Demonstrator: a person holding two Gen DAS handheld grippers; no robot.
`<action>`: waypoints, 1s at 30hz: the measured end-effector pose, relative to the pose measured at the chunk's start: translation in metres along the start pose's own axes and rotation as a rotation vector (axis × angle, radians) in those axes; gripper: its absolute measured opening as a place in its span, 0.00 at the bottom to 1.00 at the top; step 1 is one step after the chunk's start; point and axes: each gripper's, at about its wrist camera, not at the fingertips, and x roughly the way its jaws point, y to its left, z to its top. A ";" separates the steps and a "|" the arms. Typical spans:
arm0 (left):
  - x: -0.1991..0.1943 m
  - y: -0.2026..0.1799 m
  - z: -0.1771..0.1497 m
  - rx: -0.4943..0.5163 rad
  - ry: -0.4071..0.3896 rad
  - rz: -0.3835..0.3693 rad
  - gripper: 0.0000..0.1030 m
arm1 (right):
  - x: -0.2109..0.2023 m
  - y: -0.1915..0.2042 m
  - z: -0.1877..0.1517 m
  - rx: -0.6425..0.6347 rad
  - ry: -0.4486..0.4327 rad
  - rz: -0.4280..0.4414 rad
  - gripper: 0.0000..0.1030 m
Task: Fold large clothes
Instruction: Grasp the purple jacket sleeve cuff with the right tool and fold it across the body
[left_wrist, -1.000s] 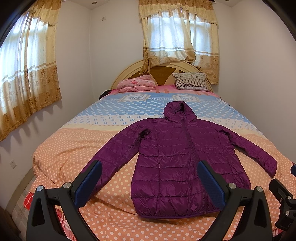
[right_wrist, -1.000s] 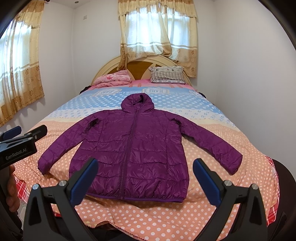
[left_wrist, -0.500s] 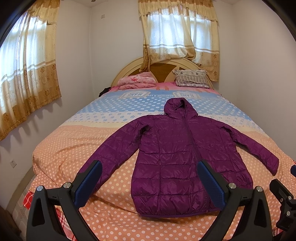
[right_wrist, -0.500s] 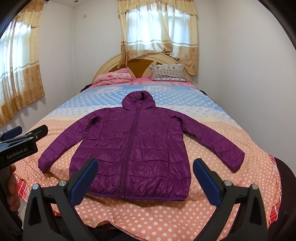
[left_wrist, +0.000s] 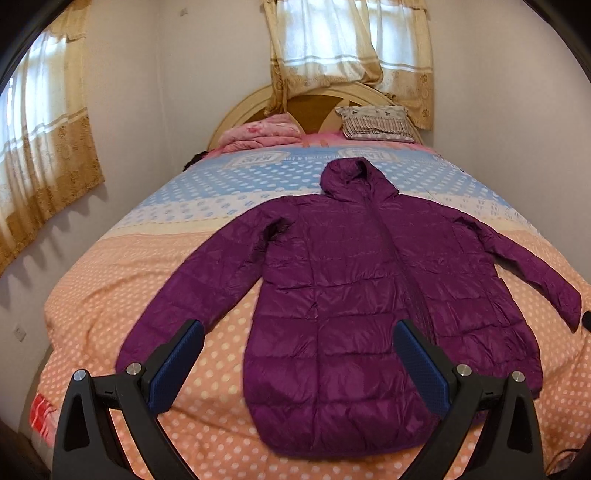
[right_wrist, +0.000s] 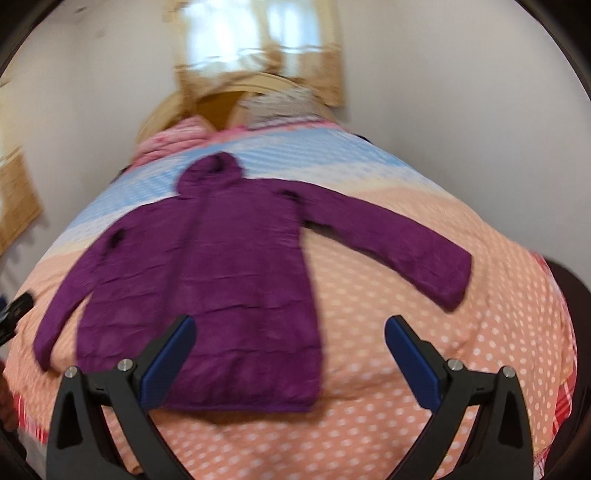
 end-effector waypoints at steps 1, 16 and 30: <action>0.009 -0.004 0.002 0.009 -0.002 0.009 0.99 | 0.004 -0.008 0.003 0.019 0.006 -0.016 1.00; 0.133 -0.026 0.017 0.068 0.054 0.084 0.99 | 0.120 -0.152 0.038 0.301 0.146 -0.263 0.82; 0.187 0.007 -0.026 0.022 0.138 0.189 0.99 | 0.118 -0.167 0.029 0.225 0.134 -0.231 0.16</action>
